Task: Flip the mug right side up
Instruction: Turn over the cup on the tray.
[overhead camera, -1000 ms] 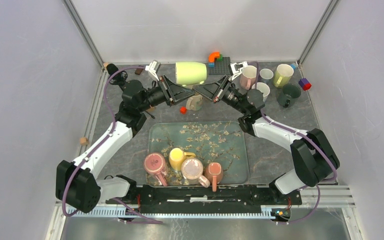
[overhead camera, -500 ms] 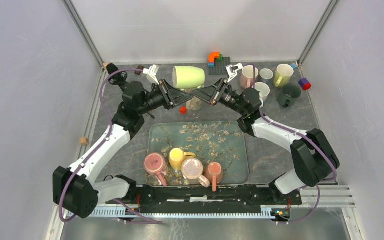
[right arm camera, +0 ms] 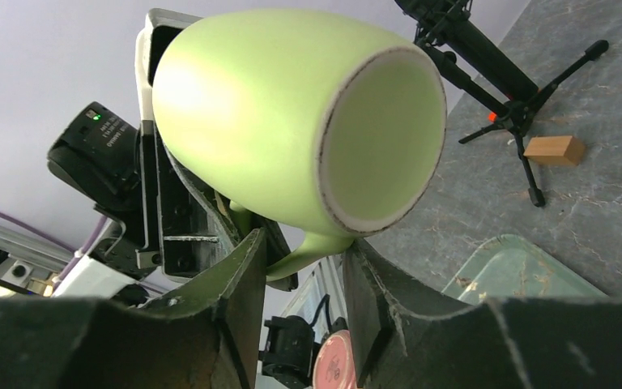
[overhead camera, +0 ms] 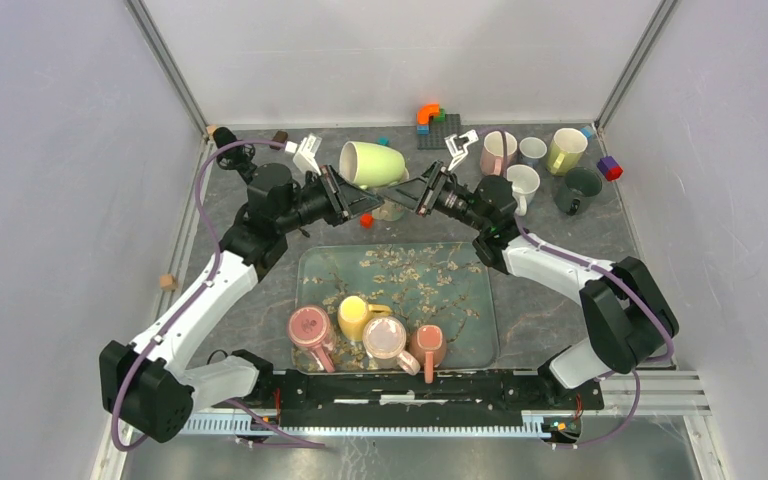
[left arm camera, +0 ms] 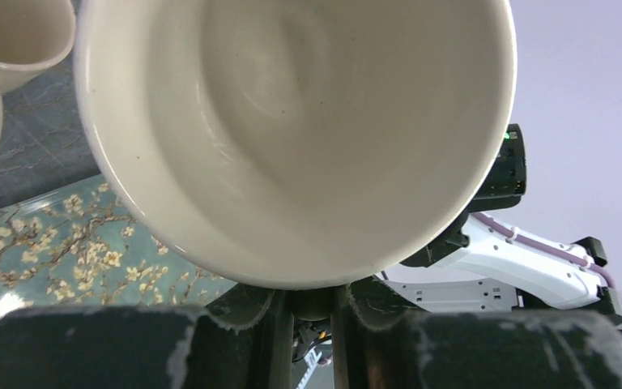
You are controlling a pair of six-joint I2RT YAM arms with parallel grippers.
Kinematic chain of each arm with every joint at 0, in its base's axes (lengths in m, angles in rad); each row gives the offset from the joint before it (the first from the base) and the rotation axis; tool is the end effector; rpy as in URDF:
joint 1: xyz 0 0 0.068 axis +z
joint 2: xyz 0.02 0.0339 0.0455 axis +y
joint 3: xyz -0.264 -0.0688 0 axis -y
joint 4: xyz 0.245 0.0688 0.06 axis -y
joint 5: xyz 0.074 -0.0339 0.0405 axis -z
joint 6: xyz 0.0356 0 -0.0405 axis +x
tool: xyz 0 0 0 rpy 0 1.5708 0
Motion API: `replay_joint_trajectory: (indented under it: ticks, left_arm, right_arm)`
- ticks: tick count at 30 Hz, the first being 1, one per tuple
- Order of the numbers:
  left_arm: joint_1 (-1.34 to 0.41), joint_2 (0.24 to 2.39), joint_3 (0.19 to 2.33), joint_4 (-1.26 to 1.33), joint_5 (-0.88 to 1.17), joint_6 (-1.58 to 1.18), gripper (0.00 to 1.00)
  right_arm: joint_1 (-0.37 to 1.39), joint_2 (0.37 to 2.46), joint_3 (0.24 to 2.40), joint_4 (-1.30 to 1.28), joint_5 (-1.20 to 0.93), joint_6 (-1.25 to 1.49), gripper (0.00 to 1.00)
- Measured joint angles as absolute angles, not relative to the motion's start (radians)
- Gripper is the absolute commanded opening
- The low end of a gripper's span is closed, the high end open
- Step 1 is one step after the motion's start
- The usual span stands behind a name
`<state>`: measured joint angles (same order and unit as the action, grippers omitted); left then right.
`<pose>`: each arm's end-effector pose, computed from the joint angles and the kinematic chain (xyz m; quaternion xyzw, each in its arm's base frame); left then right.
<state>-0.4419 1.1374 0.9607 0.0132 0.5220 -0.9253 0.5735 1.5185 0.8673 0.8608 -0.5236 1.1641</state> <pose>0.2313 -0.1291 0.3520 -0.0142 0.7552 -0.5473 0.3604 0.2759 0.1994 0.2982 -0.0156 0.6400 0.6784 0.3604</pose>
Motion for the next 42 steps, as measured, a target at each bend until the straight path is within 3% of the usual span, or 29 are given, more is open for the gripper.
replay_joint_trajectory:
  ticks: [8, 17, 25, 42]
  left_arm:
    - [-0.453, 1.136, 1.000, -0.106, 0.469, -0.859, 0.02]
    - [-0.458, 1.134, 1.054, -0.243, 0.383, -0.775, 0.02]
    - [-0.458, 1.134, 1.121, -0.331, 0.287, -0.703, 0.02]
    - [-0.444, 1.396, 1.425, -0.608, -0.078, -0.467, 0.02]
  right_arm:
    - [0.576, 1.520, 0.867, 0.804, -0.514, 1.104, 0.56]
    - [0.576, 1.519, 0.867, 0.716, -0.488, 1.034, 0.82]
    - [0.576, 1.481, 0.867, 0.626, -0.469, 0.974, 0.98]
    - [0.576, 1.137, 0.852, 0.214, -0.292, 0.652, 0.98]
